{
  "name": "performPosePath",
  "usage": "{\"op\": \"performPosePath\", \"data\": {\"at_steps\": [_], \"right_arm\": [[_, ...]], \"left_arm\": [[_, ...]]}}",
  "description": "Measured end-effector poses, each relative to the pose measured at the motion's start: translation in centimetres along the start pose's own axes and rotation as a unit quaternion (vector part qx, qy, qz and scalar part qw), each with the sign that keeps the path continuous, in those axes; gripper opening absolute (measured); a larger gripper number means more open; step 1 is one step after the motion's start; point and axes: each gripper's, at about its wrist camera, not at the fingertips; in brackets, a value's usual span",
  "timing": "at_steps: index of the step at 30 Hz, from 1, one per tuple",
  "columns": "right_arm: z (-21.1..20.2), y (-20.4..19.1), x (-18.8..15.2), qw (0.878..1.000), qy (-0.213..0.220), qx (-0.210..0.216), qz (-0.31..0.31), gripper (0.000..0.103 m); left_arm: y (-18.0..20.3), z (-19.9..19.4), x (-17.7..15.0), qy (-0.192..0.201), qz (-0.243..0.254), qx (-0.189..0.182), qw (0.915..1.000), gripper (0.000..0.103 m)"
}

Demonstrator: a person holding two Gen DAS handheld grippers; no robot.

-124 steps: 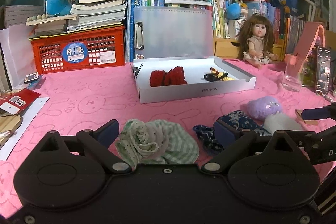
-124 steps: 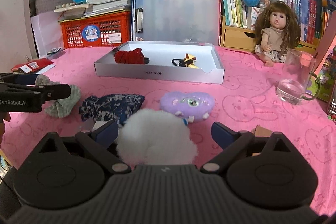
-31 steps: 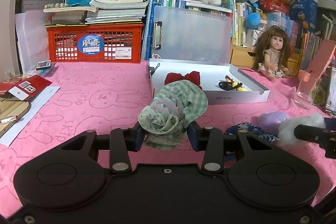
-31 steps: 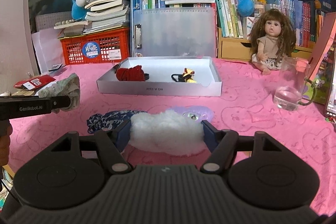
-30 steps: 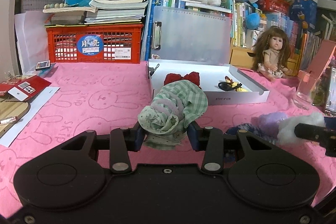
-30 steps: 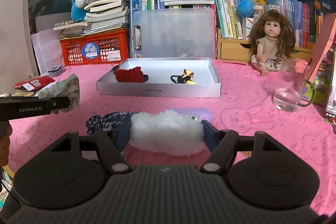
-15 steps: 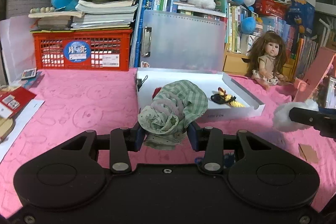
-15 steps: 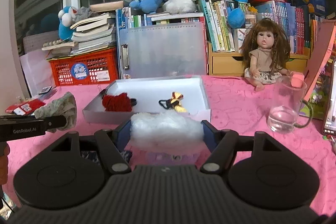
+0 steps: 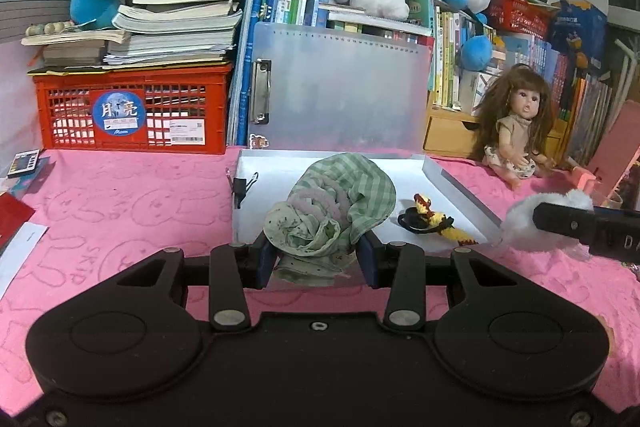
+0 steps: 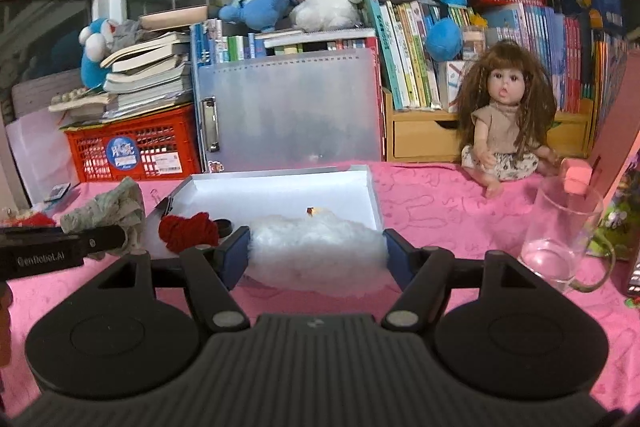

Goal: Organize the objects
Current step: 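Carry the green cloth and white fluffy ball over the white box with both tools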

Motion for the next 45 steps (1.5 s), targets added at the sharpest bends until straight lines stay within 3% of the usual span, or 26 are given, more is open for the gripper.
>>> {"op": "performPosePath", "data": {"at_steps": [12,38,45], "right_arm": [[4.2,1.3,0.0,0.999,-0.027,-0.010,0.023,0.071],[14.5,1.8,2.9,0.998,-0.040,-0.007,0.045,0.072],[16.9,1.7,1.9,0.998,-0.054,-0.016,0.037,0.072]], "left_arm": [[0.1,4.4,-0.4,-0.028,-0.006,0.014,0.9995,0.040],[-0.7,14.1,2.2,-0.019,-0.017,0.030,0.9992,0.040],[-1.1,16.5,1.6,-0.036,-0.014,0.040,0.9985,0.040]]}}
Point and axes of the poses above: each gripper's, at about its wrist camera, not at the fingertips, and z roughly the way its jaws point, y to its right, x to its top, and after that the axes turned 14 degrees about y, right-handed
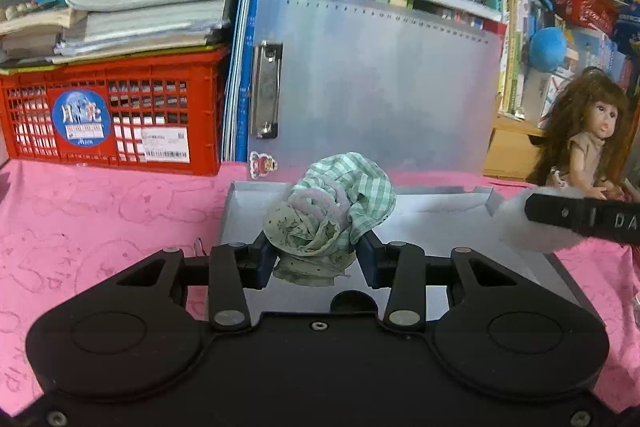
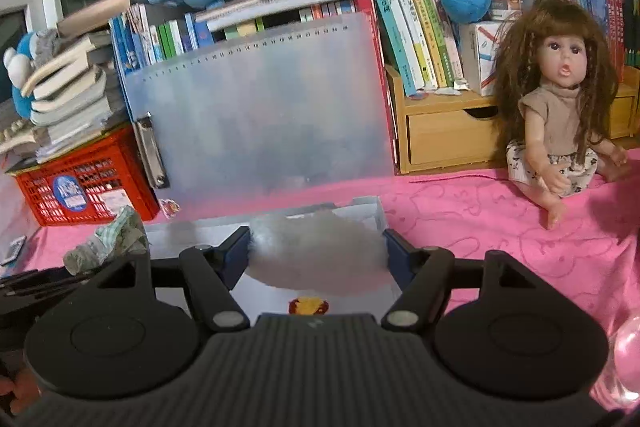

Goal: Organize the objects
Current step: 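Carry the green cloth and white fluffy ball over the white box with both tools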

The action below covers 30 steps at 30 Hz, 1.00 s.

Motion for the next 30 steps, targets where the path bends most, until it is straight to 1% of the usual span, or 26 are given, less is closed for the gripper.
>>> {"op": "performPosePath", "data": {"at_steps": [5,14,30], "right_arm": [[1.2,0.1,-1.3,1.000,-0.010,-0.013,0.000,0.072],[1.9,0.1,-2.7,1.000,-0.028,-0.012,-0.008,0.072],[2.2,0.4,-3.1,0.999,-0.048,-0.008,0.000,0.072]], "left_arm": [[0.2,1.0,-0.9,-0.016,0.008,0.002,0.9998,0.040],[0.2,2.0,-2.1,-0.045,0.019,0.010,0.9987,0.040],[-0.2,2.4,-3.0,-0.054,0.017,0.014,0.9983,0.042]]}}
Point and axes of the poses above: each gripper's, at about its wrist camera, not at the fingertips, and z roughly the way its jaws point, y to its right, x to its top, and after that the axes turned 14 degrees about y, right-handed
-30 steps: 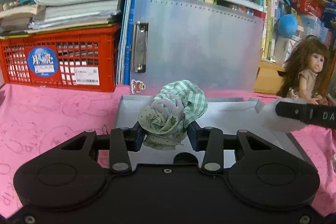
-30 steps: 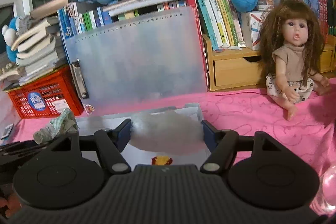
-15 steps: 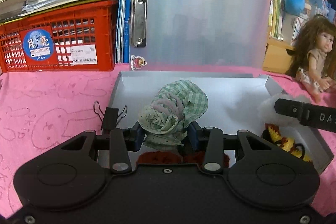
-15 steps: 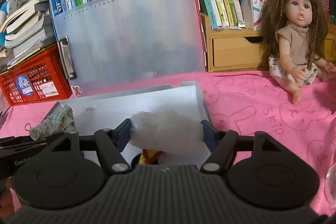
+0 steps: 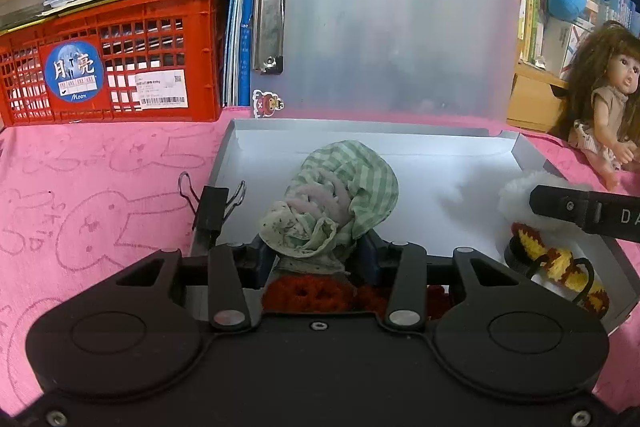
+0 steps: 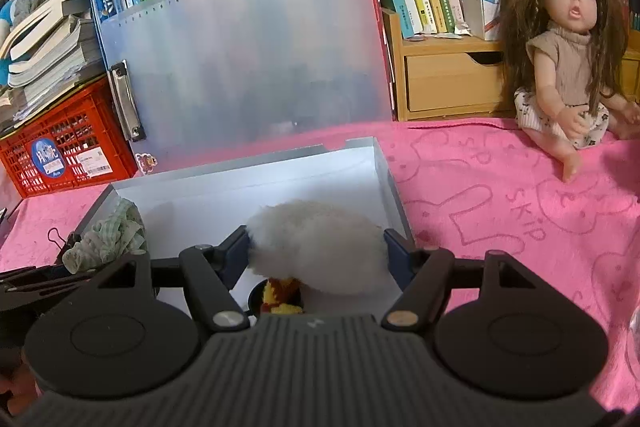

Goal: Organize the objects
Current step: 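Carry the green cloth and white fluffy ball over the white box with both tools, then open both tools to drop the cloth and fluffy ball into the box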

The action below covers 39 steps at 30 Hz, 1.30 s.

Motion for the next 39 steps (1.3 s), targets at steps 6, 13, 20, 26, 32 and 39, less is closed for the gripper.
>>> {"op": "performPosePath", "data": {"at_steps": [6,13,20,26,32,39], "right_arm": [[0.1,-0.1,-0.1,1.000,-0.004,-0.001,-0.004,0.073],[-1.3,0.1,0.7,1.000,0.007,0.007,0.004,0.084],[-4.7,-0.6,2.2,0.999,0.031,0.020,-0.009,0.086],[-9.0,-1.1,2.8,0.997,0.059,0.031,-0.033,0.088],[-13.1,-1.0,2.3,0.996,0.078,0.045,-0.029,0.089],[-16.7,-1.2,0.2,0.993,0.089,0.048,-0.055,0.090]], "left_arm": [[0.1,0.0,-0.1,-0.002,0.002,0.001,1.0000,0.045],[0.7,-1.6,0.9,0.011,0.013,-0.005,0.9998,0.058],[1.5,-5.6,2.4,0.047,0.032,-0.024,0.9981,0.072],[1.8,-9.9,2.8,0.060,0.034,-0.045,0.9966,0.077],[1.7,-14.5,1.6,0.068,0.033,-0.074,0.9944,0.080],[1.7,-19.2,-0.6,0.074,0.028,-0.109,0.9908,0.081]]}}
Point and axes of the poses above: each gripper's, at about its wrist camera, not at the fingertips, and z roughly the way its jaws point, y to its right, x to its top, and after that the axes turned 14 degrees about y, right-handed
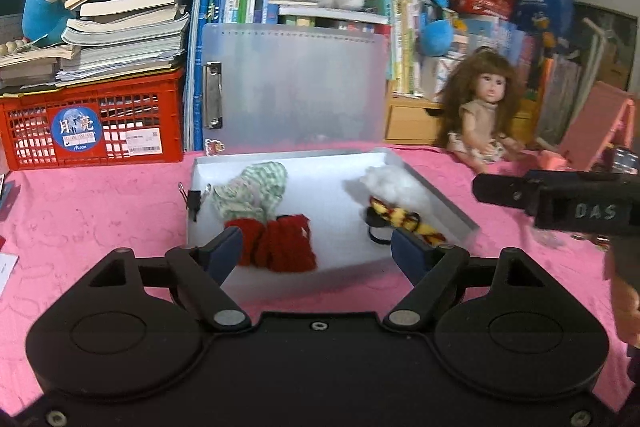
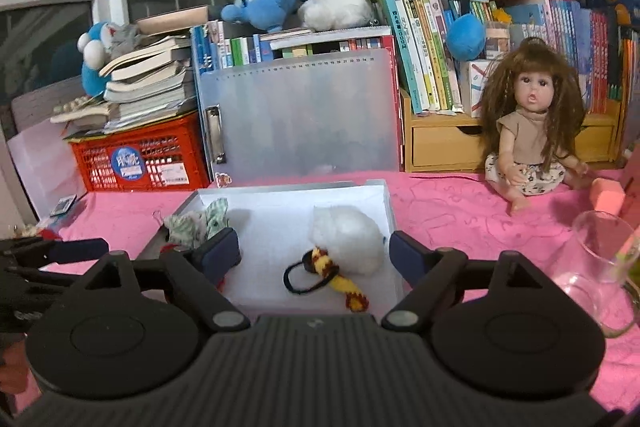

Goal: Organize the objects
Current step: 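Open both tools to drop the cloth and fluffy ball into the box, then move the left tool to the blue floral pouch while the right tool approaches the purple plush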

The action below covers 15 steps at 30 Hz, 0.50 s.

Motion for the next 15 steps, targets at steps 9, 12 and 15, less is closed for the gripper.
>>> {"op": "performPosePath", "data": {"at_steps": [9,12,15], "right_arm": [[-3.3,-1.1,-2.8,0.999,0.005,-0.001,-0.032,0.091],[-3.9,-1.4,-3.9,0.999,0.000,0.000,-0.043,0.092],[-4.4,-1.5,-4.8,0.999,-0.006,0.001,-0.044,0.092]], "left_arm": [[1.5,-4.2,-2.5,0.008,0.018,-0.013,0.9997,0.081],[1.8,-5.1,-3.4,0.009,0.022,-0.014,0.9996,0.081],[2.0,-6.0,-4.3,0.008,0.027,-0.015,0.9995,0.082]]}}
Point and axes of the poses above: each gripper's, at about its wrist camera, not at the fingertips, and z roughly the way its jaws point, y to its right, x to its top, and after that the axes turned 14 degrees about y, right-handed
